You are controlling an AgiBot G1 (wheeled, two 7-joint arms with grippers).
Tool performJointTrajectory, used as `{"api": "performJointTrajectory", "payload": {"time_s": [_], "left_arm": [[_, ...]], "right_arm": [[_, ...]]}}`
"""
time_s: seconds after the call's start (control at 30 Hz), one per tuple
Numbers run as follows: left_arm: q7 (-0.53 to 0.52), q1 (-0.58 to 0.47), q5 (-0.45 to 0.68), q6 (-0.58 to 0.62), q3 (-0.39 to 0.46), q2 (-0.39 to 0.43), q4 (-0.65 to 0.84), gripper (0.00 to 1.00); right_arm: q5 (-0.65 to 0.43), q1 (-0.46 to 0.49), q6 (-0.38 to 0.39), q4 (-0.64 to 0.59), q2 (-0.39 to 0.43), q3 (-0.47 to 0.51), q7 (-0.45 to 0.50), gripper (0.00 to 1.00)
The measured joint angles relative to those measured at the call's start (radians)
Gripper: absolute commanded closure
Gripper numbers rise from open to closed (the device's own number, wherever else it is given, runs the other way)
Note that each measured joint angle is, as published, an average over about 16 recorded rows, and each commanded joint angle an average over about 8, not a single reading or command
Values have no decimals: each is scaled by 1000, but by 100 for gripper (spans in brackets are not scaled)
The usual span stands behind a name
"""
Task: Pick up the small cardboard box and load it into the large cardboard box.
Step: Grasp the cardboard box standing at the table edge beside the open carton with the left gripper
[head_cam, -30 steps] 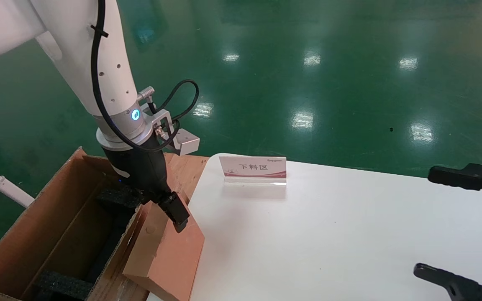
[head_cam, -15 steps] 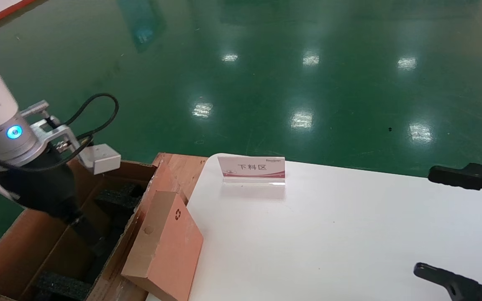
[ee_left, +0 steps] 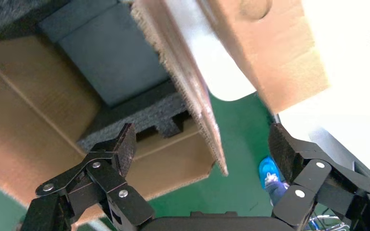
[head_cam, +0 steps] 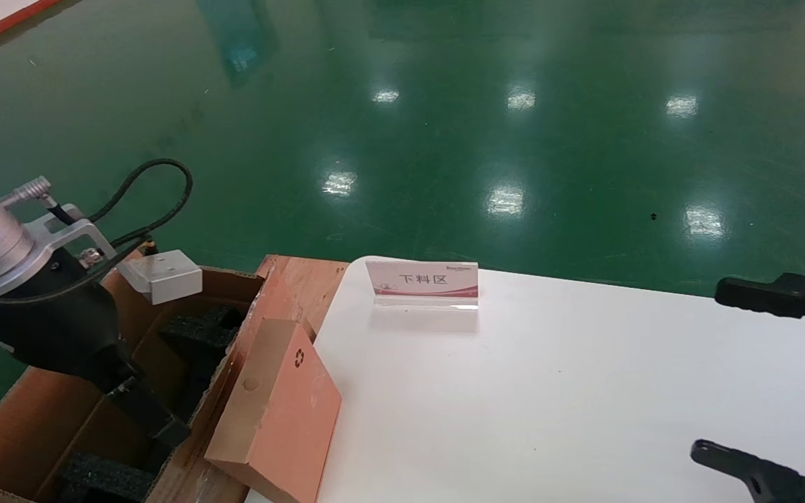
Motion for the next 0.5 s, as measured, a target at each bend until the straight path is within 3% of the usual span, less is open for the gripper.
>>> {"api": "performJointTrajectory", "payload": {"time_s": [0.5], "left_arm": [[25, 59, -56, -97, -28, 38, 4, 0]], "right_arm": [[1, 0, 0, 0, 0, -1, 0, 0]]}}
